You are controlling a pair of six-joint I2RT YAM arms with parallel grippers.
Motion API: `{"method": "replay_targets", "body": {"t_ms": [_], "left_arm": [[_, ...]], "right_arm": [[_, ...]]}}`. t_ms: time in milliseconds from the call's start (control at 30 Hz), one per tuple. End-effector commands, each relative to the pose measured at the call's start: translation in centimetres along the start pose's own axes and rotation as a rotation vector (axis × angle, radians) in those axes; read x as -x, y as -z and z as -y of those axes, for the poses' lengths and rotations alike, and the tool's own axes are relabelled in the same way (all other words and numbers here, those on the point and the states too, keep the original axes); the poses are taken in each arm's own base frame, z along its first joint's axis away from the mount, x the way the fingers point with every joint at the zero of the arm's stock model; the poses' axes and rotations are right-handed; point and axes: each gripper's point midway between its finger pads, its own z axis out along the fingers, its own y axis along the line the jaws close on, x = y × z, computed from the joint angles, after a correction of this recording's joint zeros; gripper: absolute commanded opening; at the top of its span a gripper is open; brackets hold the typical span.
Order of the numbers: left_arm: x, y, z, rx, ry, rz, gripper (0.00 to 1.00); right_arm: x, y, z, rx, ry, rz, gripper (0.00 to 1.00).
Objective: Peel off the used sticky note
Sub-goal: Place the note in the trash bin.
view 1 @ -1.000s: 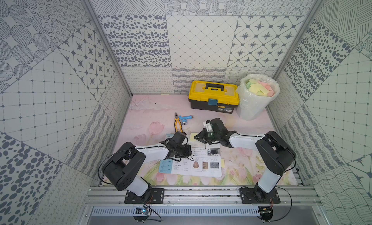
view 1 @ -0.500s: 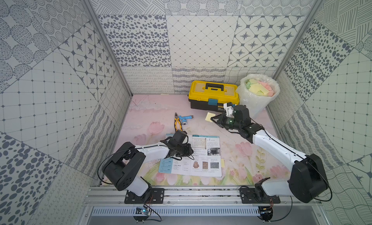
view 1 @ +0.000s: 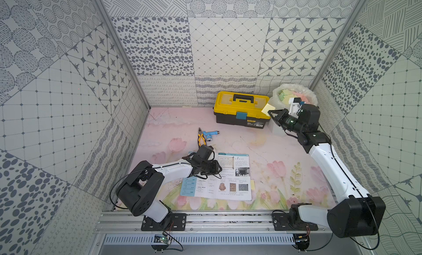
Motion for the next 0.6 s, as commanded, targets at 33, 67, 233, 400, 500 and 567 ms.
{"method": "replay_targets", "body": {"t_ms": [33,67,233,400,500,567], "left_arm": [[0.5,0.4,1.1,-0.037,-0.013,0.000,0.36],[0.6,0.5,1.2,-0.038,-0.014,0.002,0.36],[0.9,0.8,1.6,-0.049,-0.016,0.009,0.37],[0.9,1.3,1.7,-0.043,-0.027,0.013,0.37],[1.0,1.4,1.8,-0.040,-0.029,0.017,0.37],[1.2,1.3,1.8,-0.038,-0.031,0.020,0.37]], "right_arm": [[5.2,1.5,-1.2,0.018,0.022,0.114,0.00],[6.2,1.7,-0.8,0.006,0.017,0.137,0.00],[10.6,1.8,2.7,-0.081,-0.021,0.228,0.00],[13.7,1.0,6.5,-0.152,-0.062,0.260,0.00],[15.3,0.1,8.8,-0.195,-0.087,0.261,0.06],[15.7,-0.8,10.3,-0.230,-0.102,0.239,0.13]]}}
